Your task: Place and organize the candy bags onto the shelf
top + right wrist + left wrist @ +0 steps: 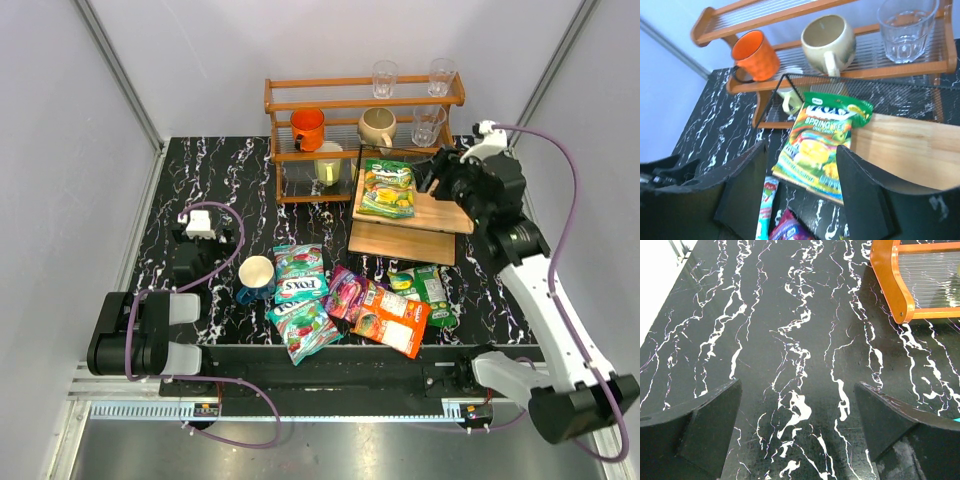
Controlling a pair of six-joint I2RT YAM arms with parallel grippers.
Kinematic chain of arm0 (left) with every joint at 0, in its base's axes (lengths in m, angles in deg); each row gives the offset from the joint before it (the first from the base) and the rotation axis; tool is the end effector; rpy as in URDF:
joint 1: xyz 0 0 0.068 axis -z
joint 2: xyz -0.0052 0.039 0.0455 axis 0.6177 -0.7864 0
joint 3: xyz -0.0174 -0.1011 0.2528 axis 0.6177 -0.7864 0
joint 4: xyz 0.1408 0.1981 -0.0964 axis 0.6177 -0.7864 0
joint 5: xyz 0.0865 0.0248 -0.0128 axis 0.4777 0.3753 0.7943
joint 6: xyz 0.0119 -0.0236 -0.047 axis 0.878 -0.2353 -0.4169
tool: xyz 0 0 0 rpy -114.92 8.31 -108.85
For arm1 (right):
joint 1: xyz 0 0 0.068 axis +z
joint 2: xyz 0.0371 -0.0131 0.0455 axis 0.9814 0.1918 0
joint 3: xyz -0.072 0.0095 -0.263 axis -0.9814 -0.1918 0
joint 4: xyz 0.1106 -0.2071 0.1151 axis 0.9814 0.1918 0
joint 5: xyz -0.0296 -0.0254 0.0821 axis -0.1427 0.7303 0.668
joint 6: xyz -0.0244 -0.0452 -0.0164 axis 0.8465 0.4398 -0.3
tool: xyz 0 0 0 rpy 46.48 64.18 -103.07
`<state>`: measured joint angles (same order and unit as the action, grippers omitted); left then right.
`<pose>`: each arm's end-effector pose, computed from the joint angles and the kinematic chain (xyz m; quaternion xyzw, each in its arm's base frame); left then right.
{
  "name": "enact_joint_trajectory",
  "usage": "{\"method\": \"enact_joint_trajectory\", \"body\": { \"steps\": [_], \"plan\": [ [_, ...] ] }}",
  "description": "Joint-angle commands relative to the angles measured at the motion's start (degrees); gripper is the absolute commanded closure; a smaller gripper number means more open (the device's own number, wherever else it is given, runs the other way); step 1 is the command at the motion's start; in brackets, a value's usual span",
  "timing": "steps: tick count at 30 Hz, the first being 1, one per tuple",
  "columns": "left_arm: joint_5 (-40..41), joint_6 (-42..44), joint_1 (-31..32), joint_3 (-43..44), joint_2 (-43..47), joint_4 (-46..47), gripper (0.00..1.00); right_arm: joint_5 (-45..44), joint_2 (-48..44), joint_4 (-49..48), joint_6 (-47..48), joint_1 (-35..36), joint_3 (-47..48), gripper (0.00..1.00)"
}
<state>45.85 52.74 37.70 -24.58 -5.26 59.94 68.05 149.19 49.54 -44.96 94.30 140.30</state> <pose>0.2303 0.0013 0.1586 0.0082 0.7507 0.0029 0.6605 0.2432 0.0679 0.4106 0.0125 0.7679 0.1994 0.6086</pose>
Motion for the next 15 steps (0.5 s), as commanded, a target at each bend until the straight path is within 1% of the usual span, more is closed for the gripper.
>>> {"method": "enact_joint_trajectory", "body": {
  "steps": [1,3,5,6,7,8,9,10,15],
  "plan": [
    [0.47,-0.53,0.01,1.9,-0.16,2.76,0.01,7.74,-5.5,2.99,-1.03,0.02,-6.04,0.34],
    [0.47,-0.53,0.1,1.9,-0.16,2.76,0.01,10.12,-7.27,3.69,-1.91,1.78,-8.34,0.35],
    [0.47,-0.45,0.01,1.9,-0.16,2.76,0.01,8.21,-9.55,3.61,-2.18,4.67,-11.94,0.34],
    [0.47,-0.53,0.1,1.9,-0.25,2.76,0.01,6.72,-10.17,3.78,-2.09,8.95,-13.0,0.34],
    [0.56,-0.53,0.01,1.9,-0.16,2.76,0.01,3.57,-10.61,3.87,-2.09,11.69,-14.57,0.34],
    [0.56,-0.45,0.01,1.9,-0.08,2.76,0.01,2.32,-10.61,3.87,-2.09,13.89,-15.2,0.34],
    [0.64,-0.53,0.01,1.9,-0.16,2.76,0.01,1.26,-10.53,3.87,-2.7,17.92,-16.51,0.34],
    [0.56,-0.53,0.1,1.9,-0.16,2.67,0.01,0.64,-10.18,3.43,-3.31,19.17,-17.39,0.34],
    [0.56,-0.53,0.1,1.99,-0.16,2.76,0.01,-0.94,-7.63,-3.41,-7.71,26.38,-23.8,0.34]
  ]
}}
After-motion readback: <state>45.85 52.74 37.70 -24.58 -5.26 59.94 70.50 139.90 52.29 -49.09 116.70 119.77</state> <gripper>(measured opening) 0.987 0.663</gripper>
